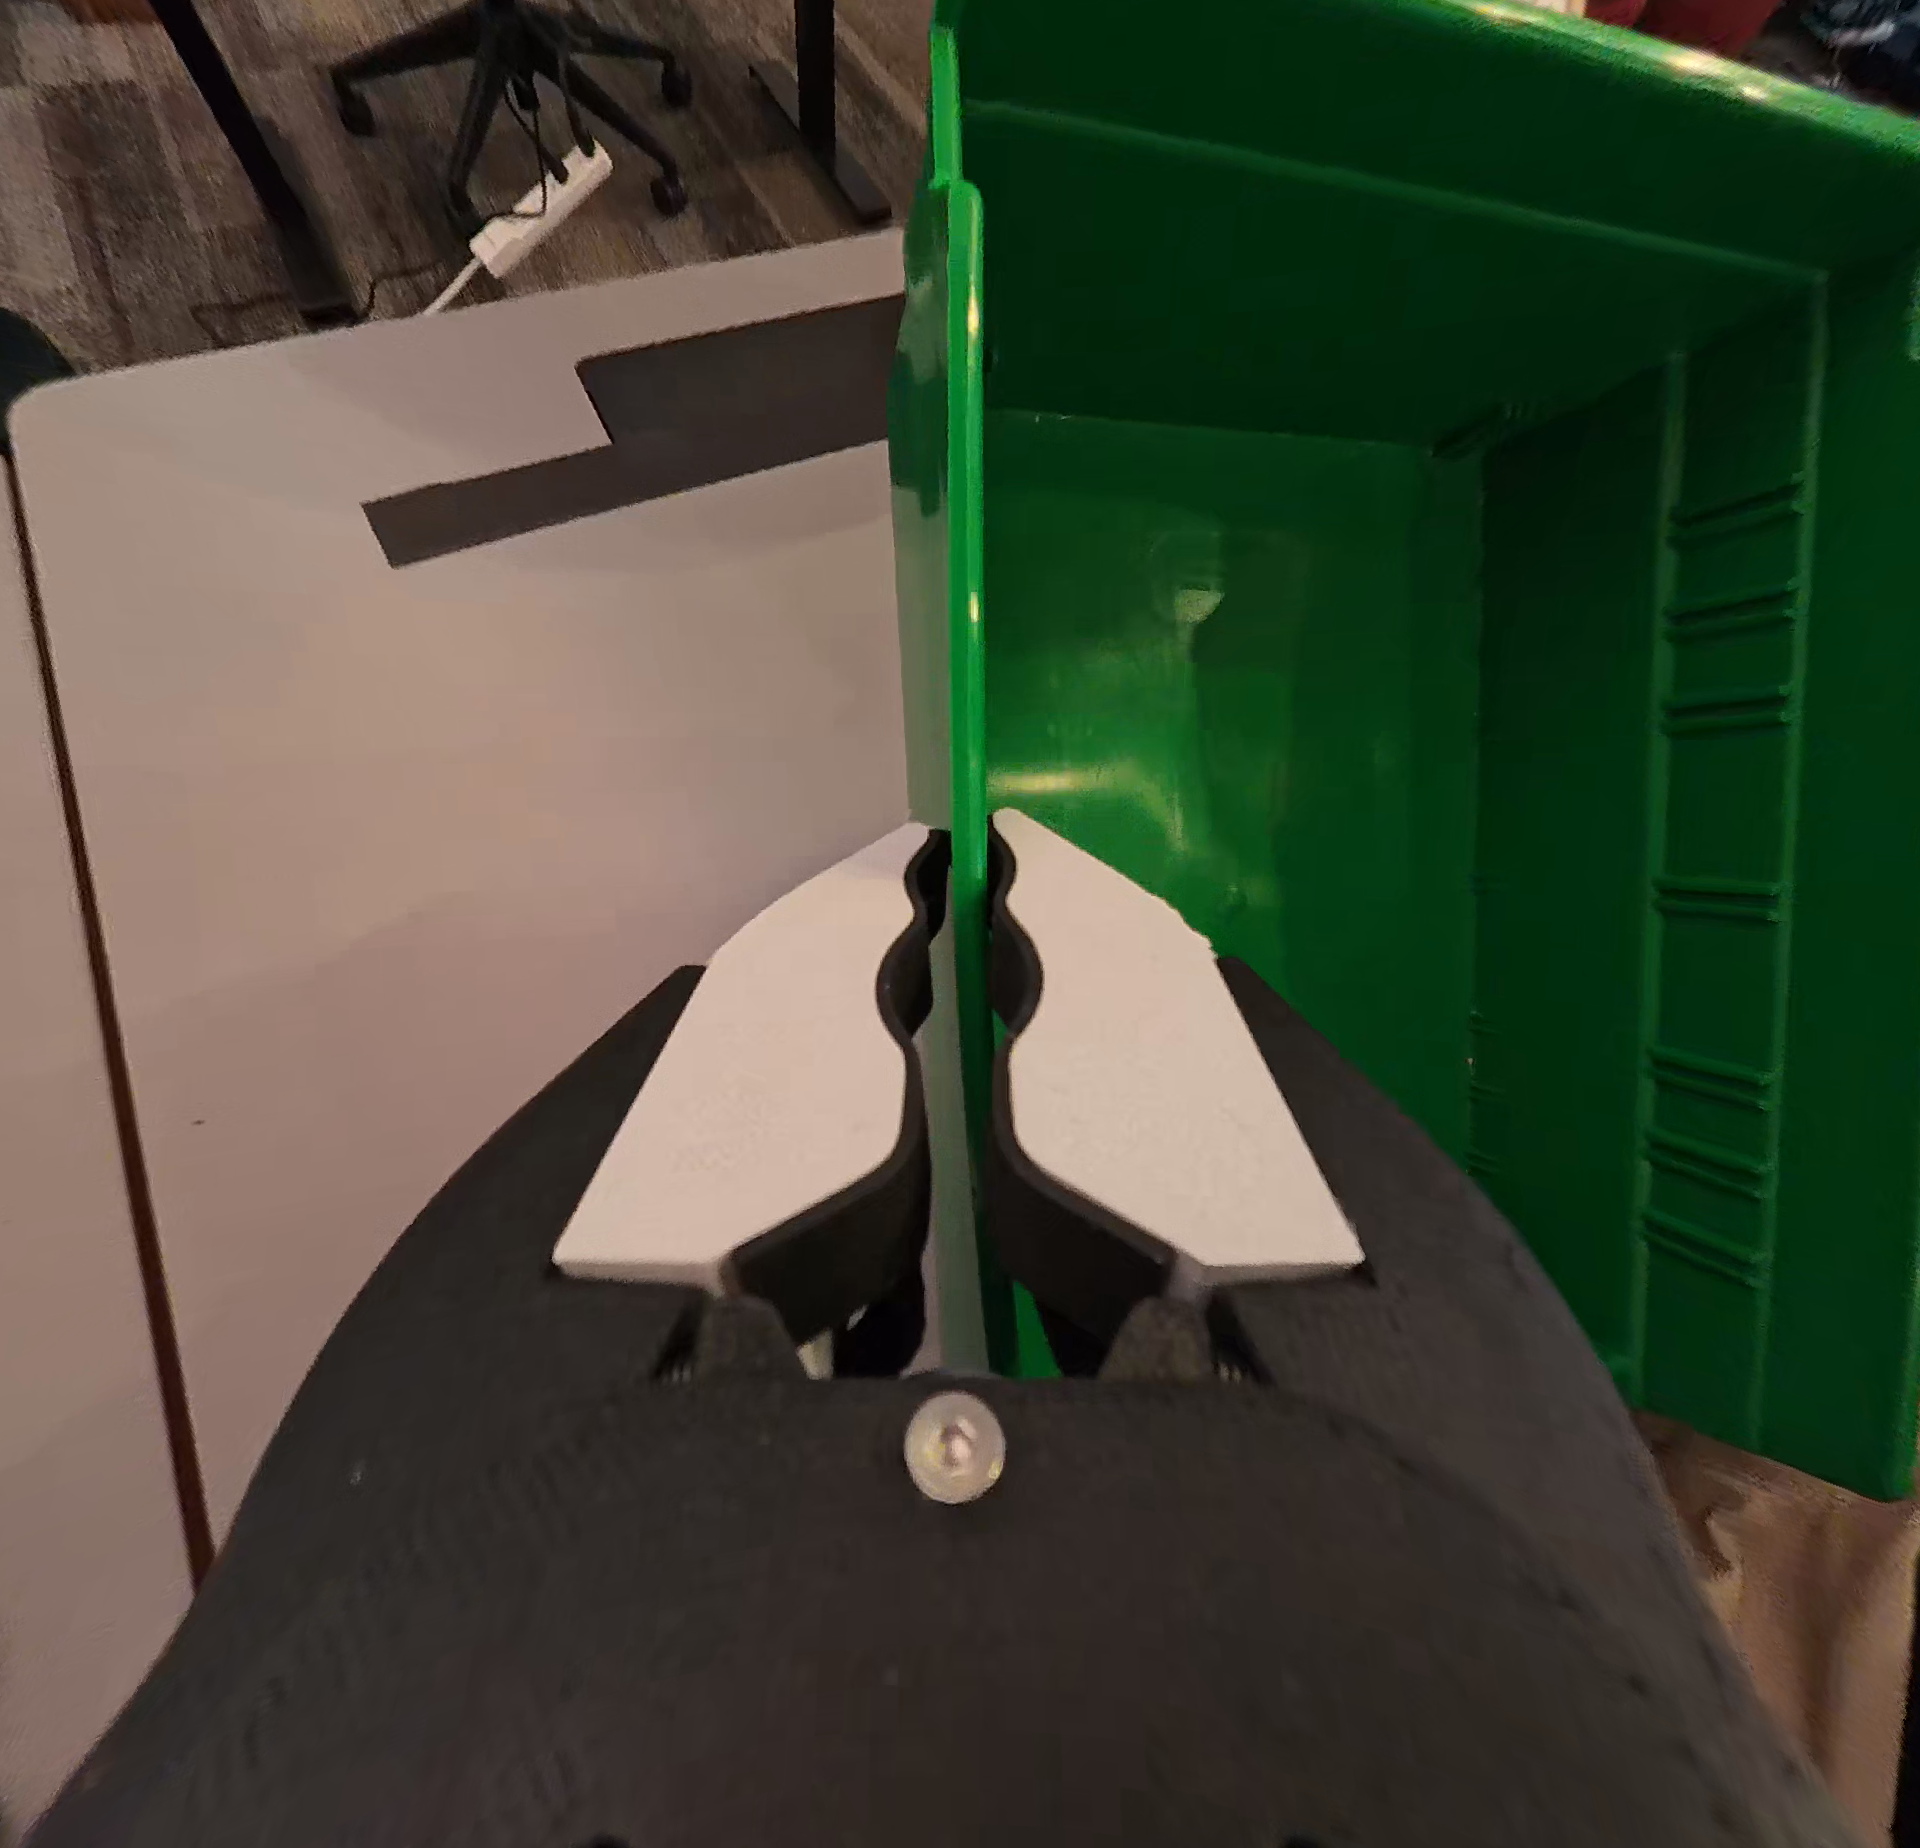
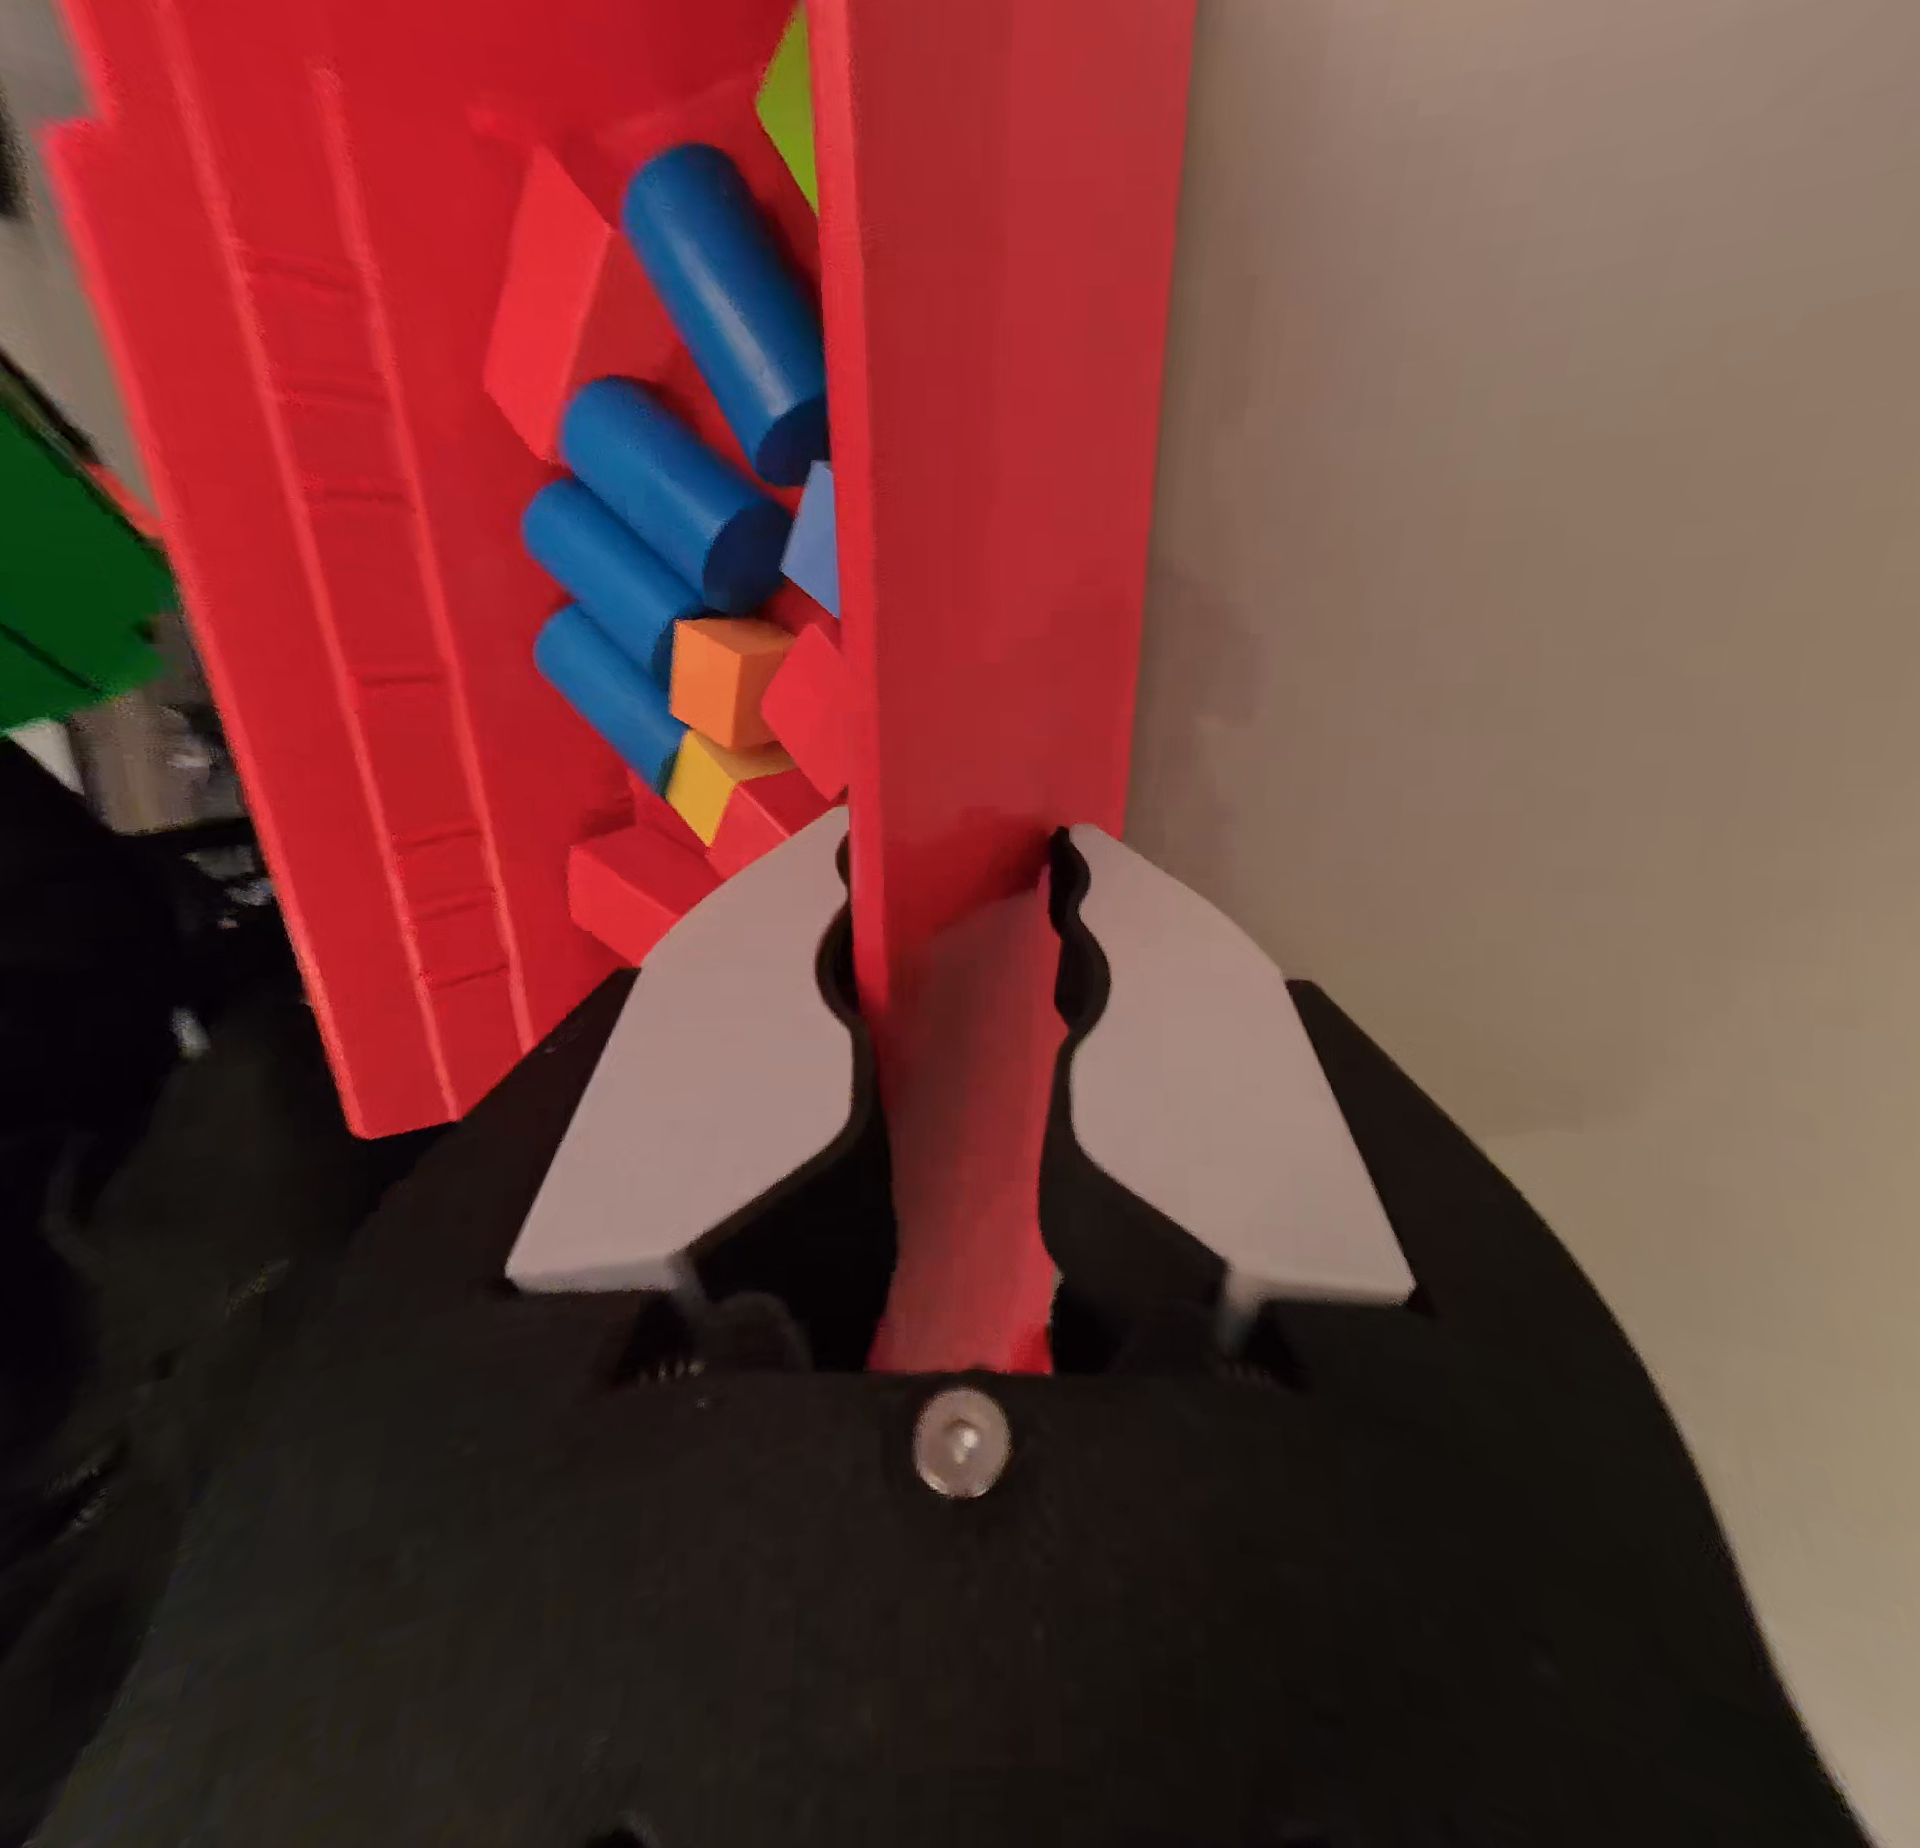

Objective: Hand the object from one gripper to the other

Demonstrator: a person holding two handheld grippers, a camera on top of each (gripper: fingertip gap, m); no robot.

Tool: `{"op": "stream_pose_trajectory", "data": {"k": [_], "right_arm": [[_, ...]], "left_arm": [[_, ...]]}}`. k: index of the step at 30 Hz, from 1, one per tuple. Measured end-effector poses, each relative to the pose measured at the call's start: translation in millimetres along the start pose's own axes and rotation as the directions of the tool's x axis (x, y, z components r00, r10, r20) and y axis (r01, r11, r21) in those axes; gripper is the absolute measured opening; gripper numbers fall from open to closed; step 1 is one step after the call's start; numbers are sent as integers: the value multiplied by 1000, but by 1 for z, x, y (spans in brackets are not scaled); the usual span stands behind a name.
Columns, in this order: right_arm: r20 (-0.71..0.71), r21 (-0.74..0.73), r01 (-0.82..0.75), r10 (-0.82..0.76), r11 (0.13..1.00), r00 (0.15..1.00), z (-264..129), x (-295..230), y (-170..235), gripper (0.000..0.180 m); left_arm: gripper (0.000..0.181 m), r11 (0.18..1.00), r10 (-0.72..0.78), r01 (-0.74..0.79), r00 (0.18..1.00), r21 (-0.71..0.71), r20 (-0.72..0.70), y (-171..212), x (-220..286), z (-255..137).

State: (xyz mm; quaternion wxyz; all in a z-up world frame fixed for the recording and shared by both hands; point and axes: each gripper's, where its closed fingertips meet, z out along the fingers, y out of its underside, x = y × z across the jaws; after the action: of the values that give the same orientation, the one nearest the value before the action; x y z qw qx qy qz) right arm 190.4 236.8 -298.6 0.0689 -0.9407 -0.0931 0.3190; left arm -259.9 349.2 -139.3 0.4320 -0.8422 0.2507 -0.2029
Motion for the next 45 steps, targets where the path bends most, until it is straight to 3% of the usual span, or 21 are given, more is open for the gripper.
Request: {"op": "stream_pose_trajectory", "data": {"k": [1,7,14,17,20,24,30,33,38,45], "right_arm": [[41,29,0,-1,1000,999,7,-11,-9,36],[245,149,-13,-24,989,969,52,-82,-46,59],[534,174,-47,-54,984,844,93,-171,-53,92],[604,180,-31,-86,983,793,83,-186,-52,86],[581,295,-56,-132,954,803,39,-171,-65,79],[531,476,-75,-218,876,819,-55,-142,-73,66],[320,747,-44,-301,663,898,-202,-102,-55,65],[159,827,17,-263,561,952,-253,-82,-39,65],[-111,859,157,-123,488,986,-293,-43,-19,64],[-210,768,177,-19,616,977,-257,-2,-25,70]], "left_arm": [[5,1000,-2,2,1000,16,3,-4,0,-6],[5,993,-3,3,1000,121,4,-32,6,-49],[5,971,18,-16,1000,237,-5,-64,33,-95],[3,961,40,-26,998,275,-43,-75,56,-102],[3,957,60,-22,991,289,-121,-83,89,-94],[4,963,77,-8,966,271,-249,-91,141,-54],[5,983,52,32,896,183,-441,-102,231,42],[6,992,14,50,878,120,-479,-107,269,91],[7,998,56,-36,916,58,-397,-110,310,164],[15,975,212,-220,962,-29,-172,-90,336,237]]}}
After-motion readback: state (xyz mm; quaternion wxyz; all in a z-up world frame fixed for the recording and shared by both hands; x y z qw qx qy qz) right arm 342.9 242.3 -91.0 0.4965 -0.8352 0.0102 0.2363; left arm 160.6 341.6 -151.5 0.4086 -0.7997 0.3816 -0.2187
